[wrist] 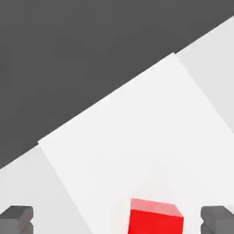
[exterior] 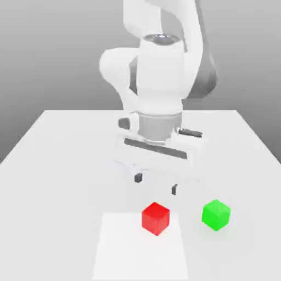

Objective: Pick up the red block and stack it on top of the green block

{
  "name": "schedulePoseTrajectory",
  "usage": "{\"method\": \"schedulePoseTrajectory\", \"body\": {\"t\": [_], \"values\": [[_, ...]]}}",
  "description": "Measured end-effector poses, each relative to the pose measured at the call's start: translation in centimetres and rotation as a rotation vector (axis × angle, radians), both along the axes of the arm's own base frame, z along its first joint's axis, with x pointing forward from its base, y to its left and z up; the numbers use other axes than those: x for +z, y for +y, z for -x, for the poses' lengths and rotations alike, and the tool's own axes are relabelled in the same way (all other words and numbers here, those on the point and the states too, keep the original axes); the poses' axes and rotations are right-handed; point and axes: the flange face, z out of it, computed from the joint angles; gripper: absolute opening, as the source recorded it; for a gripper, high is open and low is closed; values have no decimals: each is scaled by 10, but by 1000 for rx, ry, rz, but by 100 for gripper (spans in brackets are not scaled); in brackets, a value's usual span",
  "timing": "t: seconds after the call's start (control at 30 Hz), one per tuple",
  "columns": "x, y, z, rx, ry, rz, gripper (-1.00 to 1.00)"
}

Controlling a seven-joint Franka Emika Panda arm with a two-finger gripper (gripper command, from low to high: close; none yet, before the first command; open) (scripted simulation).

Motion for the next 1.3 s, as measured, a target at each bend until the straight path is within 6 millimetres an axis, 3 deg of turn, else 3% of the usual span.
{"method": "schedulePoseTrajectory", "body": {"t": [0.2, 0.23, 0.47, 0.7, 0.83, 0.93, 0.97, 1.2, 1.23, 1.3], "values": [[-61, 1, 8, -24, 24, -5, 0], [-68, 1, 9, -23, 25, -4, -100], [-69, 1, 9, -23, 24, -5, -100], [-14, 2, 9, -20, 24, -3, -100], [11, 72, 13, 22, 23, -4, -100], [27, 139, 31, 59, 24, -4, -100], [25, 150, 34, 65, 23, -2, -100], [-28, 160, 38, 69, 23, -1, -100], [-33, 160, 39, 71, 23, -2, 100], [-33, 160, 39, 71, 23, -2, 100]]}}
